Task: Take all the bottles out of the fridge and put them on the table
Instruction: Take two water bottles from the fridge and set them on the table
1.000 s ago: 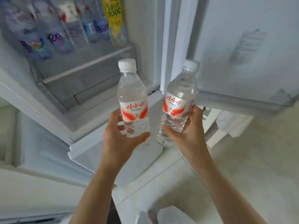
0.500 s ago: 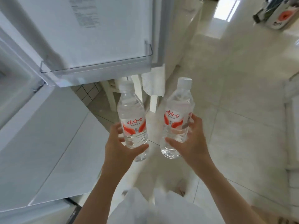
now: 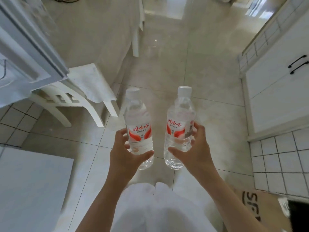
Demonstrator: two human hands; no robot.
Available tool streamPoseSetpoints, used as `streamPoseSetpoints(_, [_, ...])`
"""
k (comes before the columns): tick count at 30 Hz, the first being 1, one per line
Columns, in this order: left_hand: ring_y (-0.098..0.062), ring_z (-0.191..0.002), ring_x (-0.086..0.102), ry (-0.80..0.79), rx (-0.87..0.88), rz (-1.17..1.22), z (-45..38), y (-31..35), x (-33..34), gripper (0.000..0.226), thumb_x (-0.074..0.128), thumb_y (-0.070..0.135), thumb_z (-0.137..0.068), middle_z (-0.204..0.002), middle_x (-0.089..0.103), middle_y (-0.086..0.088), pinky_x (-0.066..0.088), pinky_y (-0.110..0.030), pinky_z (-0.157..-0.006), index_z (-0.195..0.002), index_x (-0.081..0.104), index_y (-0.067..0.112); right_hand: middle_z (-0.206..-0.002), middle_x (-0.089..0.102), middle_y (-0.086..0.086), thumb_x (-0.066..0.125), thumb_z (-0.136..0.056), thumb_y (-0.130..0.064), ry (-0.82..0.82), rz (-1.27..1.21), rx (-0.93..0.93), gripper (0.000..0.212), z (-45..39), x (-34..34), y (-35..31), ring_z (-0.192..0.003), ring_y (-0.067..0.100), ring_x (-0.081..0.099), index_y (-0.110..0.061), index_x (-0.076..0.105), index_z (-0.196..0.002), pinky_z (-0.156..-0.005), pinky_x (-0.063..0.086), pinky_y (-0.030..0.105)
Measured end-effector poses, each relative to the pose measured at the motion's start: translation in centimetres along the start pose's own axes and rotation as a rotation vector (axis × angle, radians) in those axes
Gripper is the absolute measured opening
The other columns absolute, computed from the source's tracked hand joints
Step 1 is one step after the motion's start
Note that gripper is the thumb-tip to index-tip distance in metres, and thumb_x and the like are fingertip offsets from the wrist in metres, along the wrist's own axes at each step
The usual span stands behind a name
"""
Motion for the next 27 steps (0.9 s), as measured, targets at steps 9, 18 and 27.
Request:
streamPoseSetpoints(9, [0.002,-0.094,0.058,-0.047,-0.033,-0.009,-9.3,2.9,3.4,0.085,0.092,0.015,-0.056,-0.113,0.059,0.012,0.049,-0.011,-0.071,-0.124,0.043,0.023,-0.099,0.052,-0.024,0.088,-0.061,-0.014,0.022,-0.027,0.089,0.090,-9.5,-1.1,-0.1,-0.098,0.008,0.058,-0.031,0.032,-0.129,-0.089,0.047,0.027])
streamPoseSetpoints(18, [-0.005,-0.091,0.060,-0.054,0.013,-0.039,-24.3,7.7,1.6,0.080,0.091,0.013,-0.058,-0.103,0.054,0.019,0.051,-0.011,-0.073,-0.120,0.041,0.019,-0.102,0.053,-0.019,0.089,-0.060,-0.019,0.016,-0.003,0.047,0.089,-23.7,1.3,-6.6,-0.095,0.007,0.058,-0.030,0.032,-0.128,-0.074,0.042,0.010])
streamPoseSetpoints(27, [-0.008,-0.095,0.062,0.019,-0.014,0.023,-35.8,10.1,-1.1,0.080,0.091,0.014,-0.057,-0.112,0.060,0.005,0.052,-0.008,-0.071,-0.120,0.043,0.016,-0.107,0.052,-0.015,0.090,-0.059,-0.018,-0.022,0.021,-0.005,0.092,-35.5,4.4,-12.3,-0.097,0.010,0.059,-0.027,0.033,-0.130,-0.080,0.047,0.018])
Point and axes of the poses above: each hand's wrist, its own z-axis away from the middle knuckle, its own x-axis out of the palm, y = z × x, the point moved 5 cm from there along -z, towards the middle knuckle
